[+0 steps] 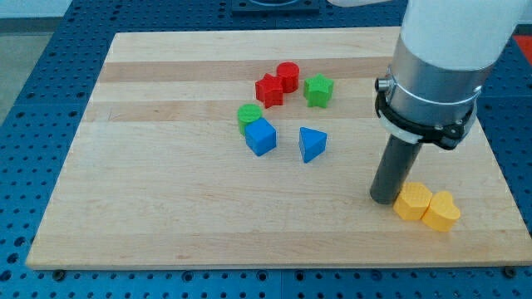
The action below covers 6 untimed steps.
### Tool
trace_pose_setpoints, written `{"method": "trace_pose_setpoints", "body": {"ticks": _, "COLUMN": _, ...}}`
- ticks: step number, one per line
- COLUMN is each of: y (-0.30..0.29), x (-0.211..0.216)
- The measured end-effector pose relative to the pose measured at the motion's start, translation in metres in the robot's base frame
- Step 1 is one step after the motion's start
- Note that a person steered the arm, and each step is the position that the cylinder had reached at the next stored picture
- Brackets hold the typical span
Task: Move your arm to the green star
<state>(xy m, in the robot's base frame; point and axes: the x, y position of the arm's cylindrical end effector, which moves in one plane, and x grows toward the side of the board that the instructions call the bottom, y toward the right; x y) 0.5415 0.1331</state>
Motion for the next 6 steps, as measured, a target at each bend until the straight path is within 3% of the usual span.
{"method": "trace_pose_setpoints", "body": {"ticks": 2, "y": -0.007, "x": -0.001}}
{"method": "trace_pose_setpoints", "body": {"ticks": 6, "y": -0.036, "x": -0.100}}
